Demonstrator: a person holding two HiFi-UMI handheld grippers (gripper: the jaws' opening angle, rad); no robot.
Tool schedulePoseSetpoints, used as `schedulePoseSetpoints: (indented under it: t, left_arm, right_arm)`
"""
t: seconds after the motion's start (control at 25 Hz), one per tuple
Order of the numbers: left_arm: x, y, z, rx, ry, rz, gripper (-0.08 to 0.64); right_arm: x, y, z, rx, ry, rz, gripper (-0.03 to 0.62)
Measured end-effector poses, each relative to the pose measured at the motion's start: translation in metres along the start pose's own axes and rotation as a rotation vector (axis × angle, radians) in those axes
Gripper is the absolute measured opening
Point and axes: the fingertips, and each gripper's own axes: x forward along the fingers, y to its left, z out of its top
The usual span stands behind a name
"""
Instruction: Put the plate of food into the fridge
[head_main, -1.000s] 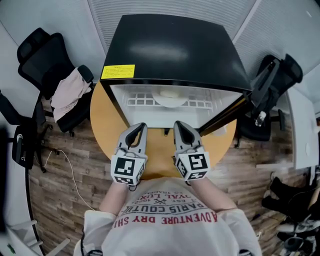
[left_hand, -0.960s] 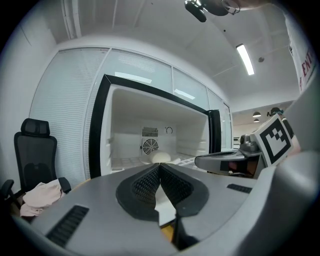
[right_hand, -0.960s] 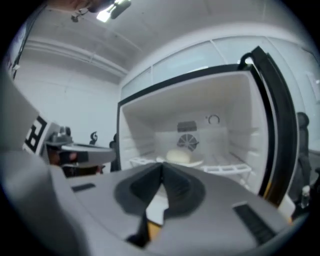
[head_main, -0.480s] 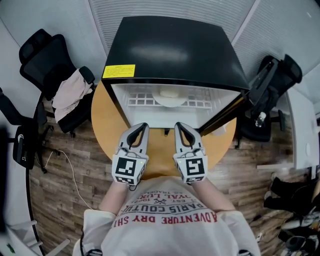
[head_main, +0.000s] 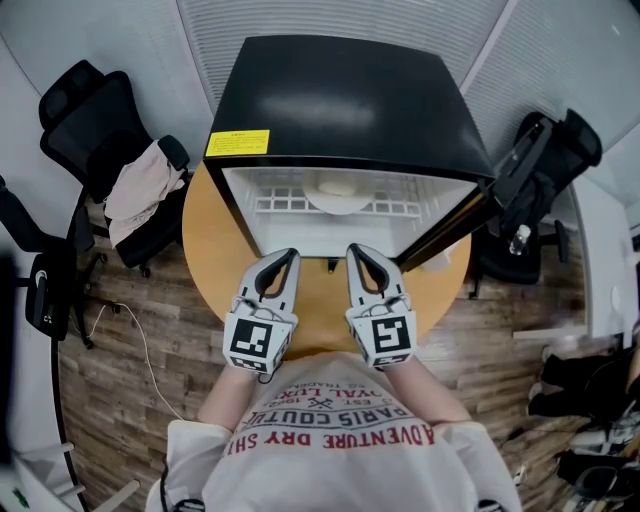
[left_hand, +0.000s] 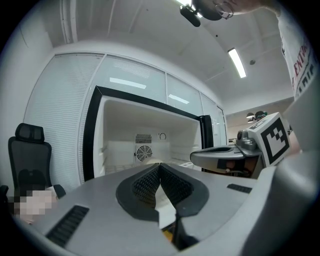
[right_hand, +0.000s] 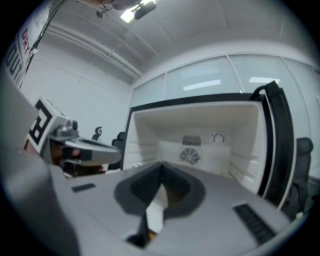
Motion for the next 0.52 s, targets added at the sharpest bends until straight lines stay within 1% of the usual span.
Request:
schedulePoseSetpoints:
  t: [0.16,0.24,0.52]
  left_arm:
    - [-0.0015,-0.0023,0.0016,-0.002,0.002,0.001,0.028]
    - [-0.0023,-0.0028,0.0018,0.011,0.002,0.003,0.026]
    - [-0.0070,-0.0103,0.0050,0.000,0.000,0.007,0.026]
  right_arm:
    - [-0.0017,-0.0032,-0.0015,-0.009,0.020,-0.024,0.028]
    - [-0.0027,-0.0034,-0.0020,-0.007,0.026,-0.031,0.028]
    - [-0.0087,0.0008,-0.0047,0.018,0.040,-0.026,0.028]
